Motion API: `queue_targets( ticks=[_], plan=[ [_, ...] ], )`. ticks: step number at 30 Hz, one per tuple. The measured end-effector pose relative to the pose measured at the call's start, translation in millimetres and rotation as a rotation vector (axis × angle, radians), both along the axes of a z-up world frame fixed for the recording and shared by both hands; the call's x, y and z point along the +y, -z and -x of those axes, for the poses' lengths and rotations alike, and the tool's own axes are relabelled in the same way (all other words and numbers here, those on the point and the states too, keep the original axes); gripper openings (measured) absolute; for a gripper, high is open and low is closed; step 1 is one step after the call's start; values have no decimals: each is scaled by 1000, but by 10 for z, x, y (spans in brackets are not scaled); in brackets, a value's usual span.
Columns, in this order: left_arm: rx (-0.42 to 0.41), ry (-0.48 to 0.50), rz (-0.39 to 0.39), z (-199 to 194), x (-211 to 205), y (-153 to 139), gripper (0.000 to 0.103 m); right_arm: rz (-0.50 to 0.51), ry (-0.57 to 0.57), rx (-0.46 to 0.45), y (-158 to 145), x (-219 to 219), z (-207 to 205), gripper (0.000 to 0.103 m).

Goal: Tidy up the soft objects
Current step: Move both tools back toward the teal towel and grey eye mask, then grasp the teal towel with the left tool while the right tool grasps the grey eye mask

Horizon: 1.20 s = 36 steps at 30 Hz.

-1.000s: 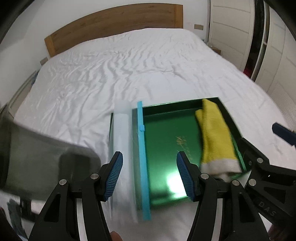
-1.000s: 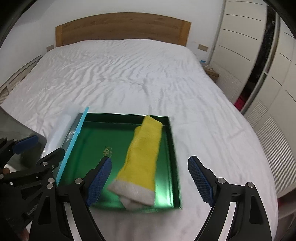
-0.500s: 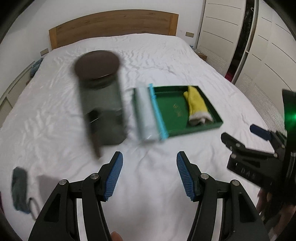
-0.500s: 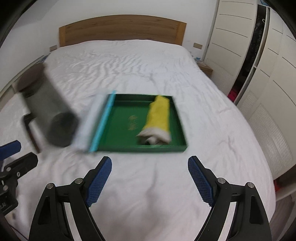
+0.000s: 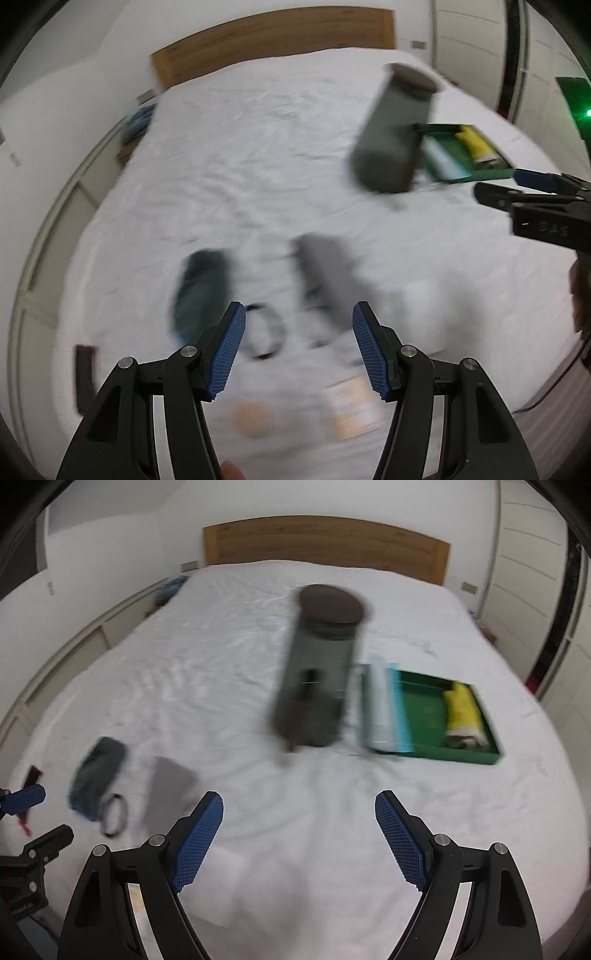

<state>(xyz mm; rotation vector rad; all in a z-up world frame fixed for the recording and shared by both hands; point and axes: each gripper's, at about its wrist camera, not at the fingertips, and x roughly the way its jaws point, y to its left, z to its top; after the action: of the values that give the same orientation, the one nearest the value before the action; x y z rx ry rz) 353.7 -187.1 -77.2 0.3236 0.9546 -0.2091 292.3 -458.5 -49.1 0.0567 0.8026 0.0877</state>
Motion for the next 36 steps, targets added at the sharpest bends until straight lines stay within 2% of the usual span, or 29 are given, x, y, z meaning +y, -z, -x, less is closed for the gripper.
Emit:
queue_targets(
  ticks=[5, 11, 18, 26, 30, 33, 36],
  plan=[
    [-23, -53, -27, -229, 652, 175, 55, -57, -35, 33, 152, 583, -170, 85],
    [25, -48, 56, -629, 1093, 528, 55, -49, -36, 100, 422, 1062, -457, 85],
    [91, 21, 99, -1062, 1002, 902, 55, -32, -23, 171, 759, 1360, -901, 85],
    [181, 24, 28, -1429, 925, 1372, 55, -10, -52, 264, 1256, 1543, -1386, 83],
    [188, 24, 4, -1508, 928, 1504, 55, -9, -58, 312, 1501, 1555, -1599, 75],
    [186, 23, -5, -1531, 924, 1567, 55, -2, -57, 326, 1568, 1563, -1651, 55],
    [163, 32, -27, -1528, 902, 1598, 54, 17, -68, 322, 1619, 1567, -1679, 45]
  ],
)
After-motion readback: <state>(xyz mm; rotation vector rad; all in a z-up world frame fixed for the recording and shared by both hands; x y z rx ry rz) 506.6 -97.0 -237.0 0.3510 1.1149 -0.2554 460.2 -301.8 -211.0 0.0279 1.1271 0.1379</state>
